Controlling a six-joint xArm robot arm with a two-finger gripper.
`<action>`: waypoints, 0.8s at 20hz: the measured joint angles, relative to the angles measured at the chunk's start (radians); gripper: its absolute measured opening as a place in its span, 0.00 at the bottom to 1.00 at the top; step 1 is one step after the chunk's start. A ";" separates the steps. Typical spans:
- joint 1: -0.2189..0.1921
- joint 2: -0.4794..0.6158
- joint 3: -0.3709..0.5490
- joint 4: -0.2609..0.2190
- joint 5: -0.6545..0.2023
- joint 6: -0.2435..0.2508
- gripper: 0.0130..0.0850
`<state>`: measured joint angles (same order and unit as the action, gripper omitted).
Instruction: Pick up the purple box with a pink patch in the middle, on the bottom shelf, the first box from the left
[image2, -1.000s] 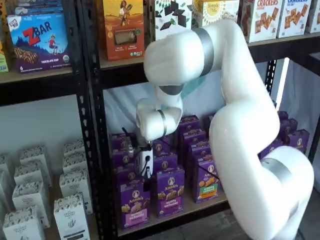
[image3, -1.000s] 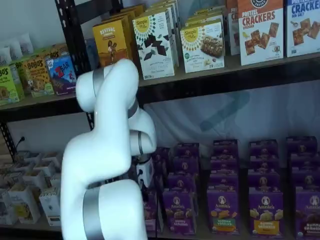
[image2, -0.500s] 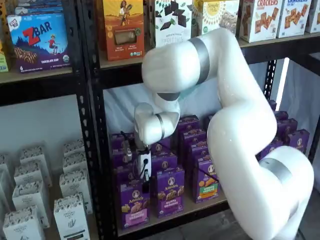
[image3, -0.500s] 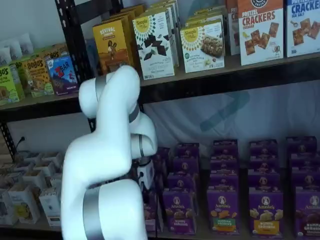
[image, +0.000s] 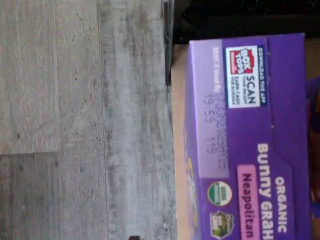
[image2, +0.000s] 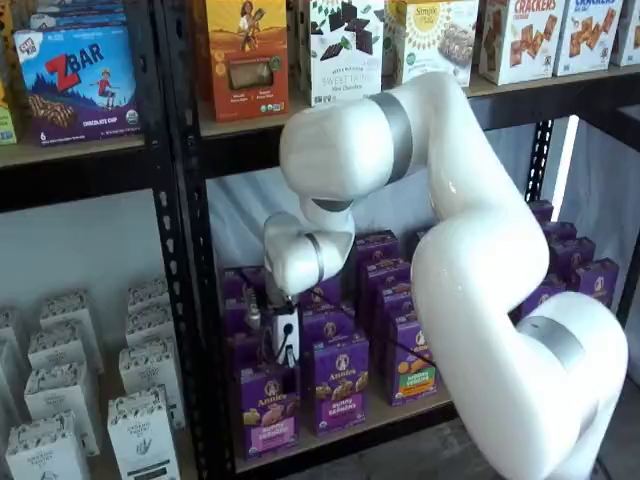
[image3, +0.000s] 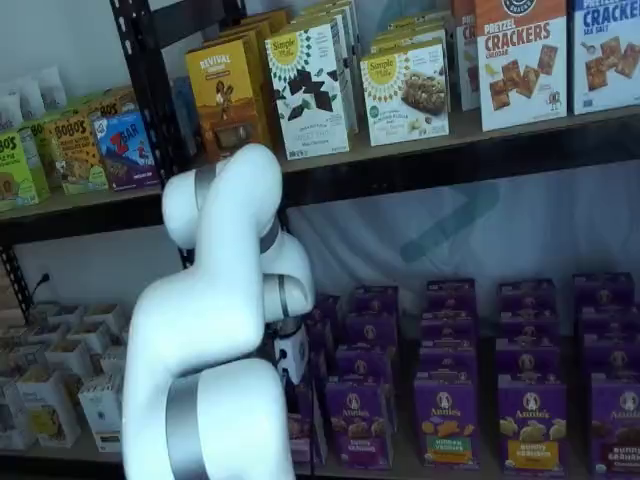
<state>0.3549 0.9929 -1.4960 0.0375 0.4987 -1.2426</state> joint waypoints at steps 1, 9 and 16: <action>0.001 0.009 -0.012 -0.006 0.008 0.006 1.00; 0.005 0.051 -0.060 -0.026 0.028 0.029 1.00; 0.008 0.069 -0.078 -0.029 0.027 0.034 1.00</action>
<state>0.3630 1.0615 -1.5735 0.0082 0.5255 -1.2083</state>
